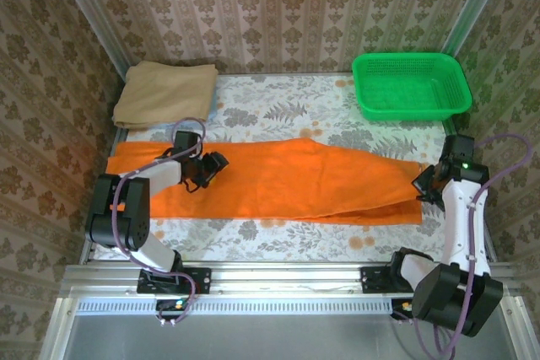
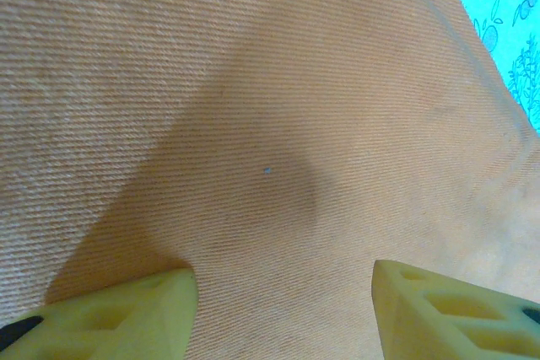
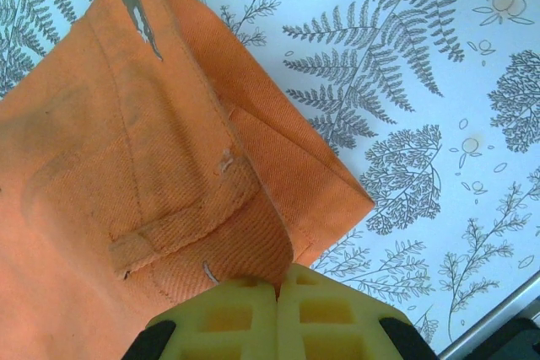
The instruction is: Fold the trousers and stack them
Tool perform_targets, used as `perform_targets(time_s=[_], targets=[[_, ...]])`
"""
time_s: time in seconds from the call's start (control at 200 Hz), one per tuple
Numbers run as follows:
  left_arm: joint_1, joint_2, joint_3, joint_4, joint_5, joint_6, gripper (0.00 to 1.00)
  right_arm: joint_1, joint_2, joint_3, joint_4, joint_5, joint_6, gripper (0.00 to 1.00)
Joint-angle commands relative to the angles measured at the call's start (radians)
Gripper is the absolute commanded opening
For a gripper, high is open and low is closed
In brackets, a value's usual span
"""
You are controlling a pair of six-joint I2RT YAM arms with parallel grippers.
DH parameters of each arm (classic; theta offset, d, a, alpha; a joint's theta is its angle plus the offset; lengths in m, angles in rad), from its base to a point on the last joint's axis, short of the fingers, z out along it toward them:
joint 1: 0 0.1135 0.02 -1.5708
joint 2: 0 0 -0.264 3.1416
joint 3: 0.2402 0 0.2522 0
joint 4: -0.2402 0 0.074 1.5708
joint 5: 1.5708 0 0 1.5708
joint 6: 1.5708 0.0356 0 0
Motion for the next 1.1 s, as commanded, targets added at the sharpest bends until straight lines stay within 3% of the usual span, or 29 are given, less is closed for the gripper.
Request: perform_targets(time_s=[0.0,0.18,0.345,0.405,0.545,0.65,0.7,0.755,0.875,0.995,1.095], targets=[[0.037,0.031,-0.035,-0.039,-0.061,0.017,0.59,-0.031,0.006,0.012,-0.048,0.068,0.027,0.00],[0.056,0.006,-0.038,-0.025,-0.046,0.008,0.59,-0.053,0.090,-0.003,-0.037,0.046,0.049,0.00],[0.064,-0.008,-0.042,-0.024,-0.034,0.003,0.59,-0.067,-0.009,-0.047,-0.024,0.034,0.101,0.00],[0.064,-0.020,-0.044,-0.030,-0.036,0.007,0.59,-0.081,-0.027,-0.023,-0.038,0.003,0.115,0.22],[0.067,-0.058,-0.030,-0.071,-0.046,0.024,0.59,-0.082,-0.065,0.045,-0.076,0.025,0.103,0.24],[0.068,-0.098,-0.021,-0.102,-0.069,0.032,0.60,-0.071,-0.114,0.082,-0.090,0.045,0.097,0.39],[0.069,-0.111,-0.017,-0.110,-0.078,0.034,0.60,-0.053,-0.127,0.080,-0.069,0.009,0.098,0.41],[0.070,-0.119,-0.006,-0.127,-0.083,0.035,0.60,0.018,-0.113,0.074,-0.030,-0.012,0.116,0.43],[0.075,-0.128,0.030,-0.184,-0.103,0.055,0.60,0.345,0.022,0.072,0.116,0.069,0.218,0.44],[0.111,-0.157,0.072,-0.260,-0.126,0.080,0.61,0.644,0.269,0.128,0.277,0.129,0.265,0.41],[0.143,-0.177,0.120,-0.348,-0.170,0.111,0.62,0.862,0.529,0.249,0.292,0.169,0.229,0.41]])
